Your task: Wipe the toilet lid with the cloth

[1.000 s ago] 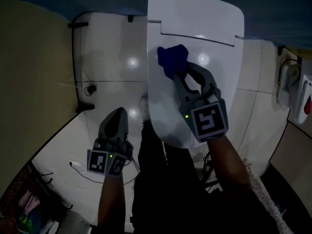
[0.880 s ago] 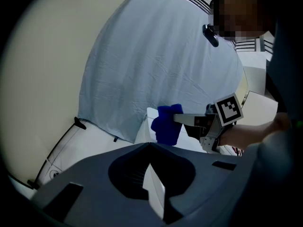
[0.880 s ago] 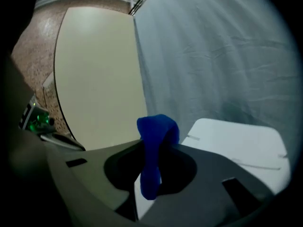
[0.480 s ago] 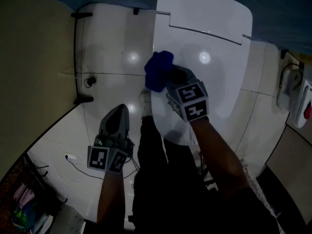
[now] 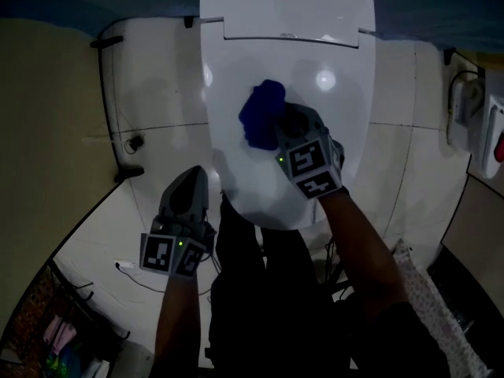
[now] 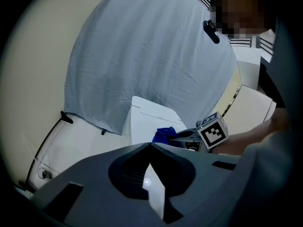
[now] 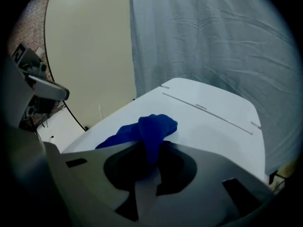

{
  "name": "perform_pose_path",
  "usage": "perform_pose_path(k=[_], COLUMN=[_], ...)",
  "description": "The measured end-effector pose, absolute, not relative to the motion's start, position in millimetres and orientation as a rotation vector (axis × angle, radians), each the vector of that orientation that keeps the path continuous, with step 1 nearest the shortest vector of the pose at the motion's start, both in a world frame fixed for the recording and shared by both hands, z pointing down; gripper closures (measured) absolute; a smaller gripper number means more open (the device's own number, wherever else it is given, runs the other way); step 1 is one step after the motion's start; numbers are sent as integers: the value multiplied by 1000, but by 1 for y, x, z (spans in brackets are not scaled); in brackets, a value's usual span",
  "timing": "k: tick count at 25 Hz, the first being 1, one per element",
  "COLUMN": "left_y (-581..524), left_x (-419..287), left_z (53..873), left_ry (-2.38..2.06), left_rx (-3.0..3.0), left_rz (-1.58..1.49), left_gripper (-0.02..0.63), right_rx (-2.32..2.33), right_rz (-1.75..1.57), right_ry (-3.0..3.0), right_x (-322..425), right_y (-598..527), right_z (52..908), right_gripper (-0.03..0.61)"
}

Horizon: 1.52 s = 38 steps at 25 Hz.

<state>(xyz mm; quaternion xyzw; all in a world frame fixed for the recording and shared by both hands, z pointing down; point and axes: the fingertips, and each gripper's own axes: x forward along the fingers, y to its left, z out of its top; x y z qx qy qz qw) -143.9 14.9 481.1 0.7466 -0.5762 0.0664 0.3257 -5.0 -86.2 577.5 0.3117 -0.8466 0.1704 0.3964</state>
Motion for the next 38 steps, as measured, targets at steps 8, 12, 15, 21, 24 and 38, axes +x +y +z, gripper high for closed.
perform_pose_path(k=[8,12,15,21,24,38], left_y=[-2,-2,-8,-13,-13,15], left_x=[-103,-87,-81,-71,-68,-106], left_z=[486,487,484,481,480,468], left_ry=[-1439,-1387,-1395,-1406,-1408,-1533], left_rx=[2010,2044,2053,2056,2065,1981], left_rz=[216,260,244,244,247,159], left_gripper=[624,624,626,626,624,626], right_rx=[925,976,1013,1081,1113,1094], right_rz=[436,436,432,426,417,437], right_ry=[-2089,-2041,-2010,-1939,-1911,-2166], right_x=[80,121,149,203,221,137], right_y=[-94,-94,-94,-89,-88,-56], right_z=[579,577,577,579,578,493], right_gripper=[523,523,523,523,523,525])
